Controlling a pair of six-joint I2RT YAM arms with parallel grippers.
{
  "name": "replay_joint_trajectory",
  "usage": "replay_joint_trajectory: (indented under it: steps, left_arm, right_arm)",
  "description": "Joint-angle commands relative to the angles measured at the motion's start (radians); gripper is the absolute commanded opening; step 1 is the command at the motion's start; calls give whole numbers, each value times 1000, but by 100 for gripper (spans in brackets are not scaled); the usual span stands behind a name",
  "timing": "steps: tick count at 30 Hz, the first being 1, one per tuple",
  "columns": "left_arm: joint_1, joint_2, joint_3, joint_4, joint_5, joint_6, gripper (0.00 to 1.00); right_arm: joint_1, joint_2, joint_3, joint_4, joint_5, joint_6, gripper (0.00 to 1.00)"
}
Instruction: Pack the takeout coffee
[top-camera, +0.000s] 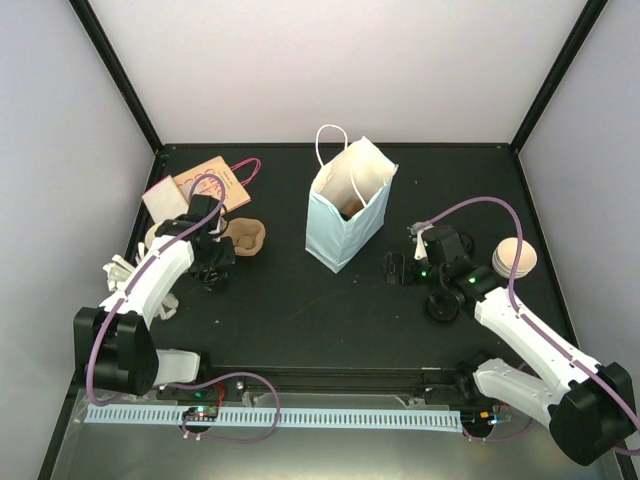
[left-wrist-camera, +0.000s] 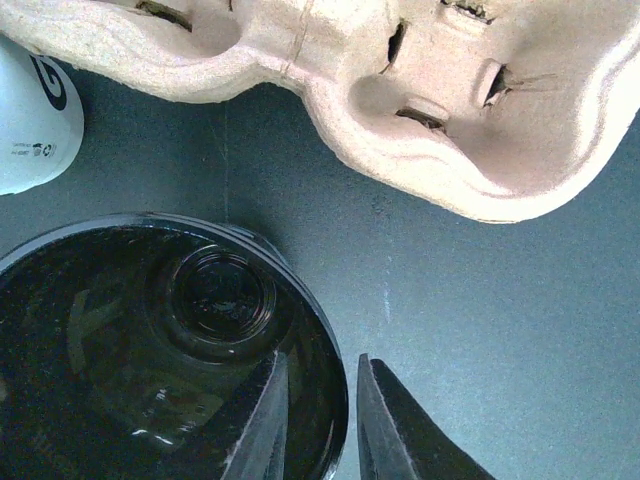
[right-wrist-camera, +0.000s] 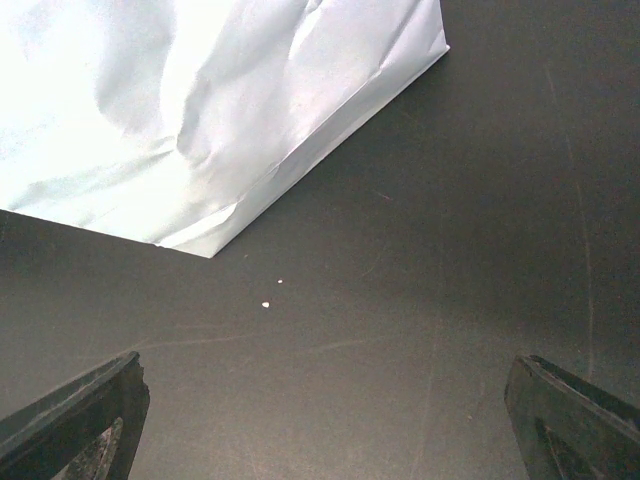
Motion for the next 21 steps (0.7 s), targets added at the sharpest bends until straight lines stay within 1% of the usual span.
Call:
replay_joint_trajectory:
  steps: [1, 2, 4, 8, 19, 21]
  left_arm:
    - [-3, -12, 20, -10, -13, 7, 19]
    - [-3, -12, 18, -8, -12, 7, 17]
    - [-4, -15, 14, -5, -12, 6, 10]
    - [-3, -18, 15, -9, -15, 7, 2]
    - [-5, -17, 39, -43, -49, 9, 1]
    - [-7, -49, 44, -54, -65, 9, 1]
  right_arm:
    - [-4, -9, -5, 12, -4, -1, 100]
    - [-4, -8, -5, 11, -6, -1, 100]
    - [-5, -10, -6, 11, -4, 0, 100]
    - [-3, -12, -8, 9, -4, 0, 100]
    - [-4, -12, -10, 9, -7, 0, 100]
    - [-4, -13, -11, 11, -7, 1, 100]
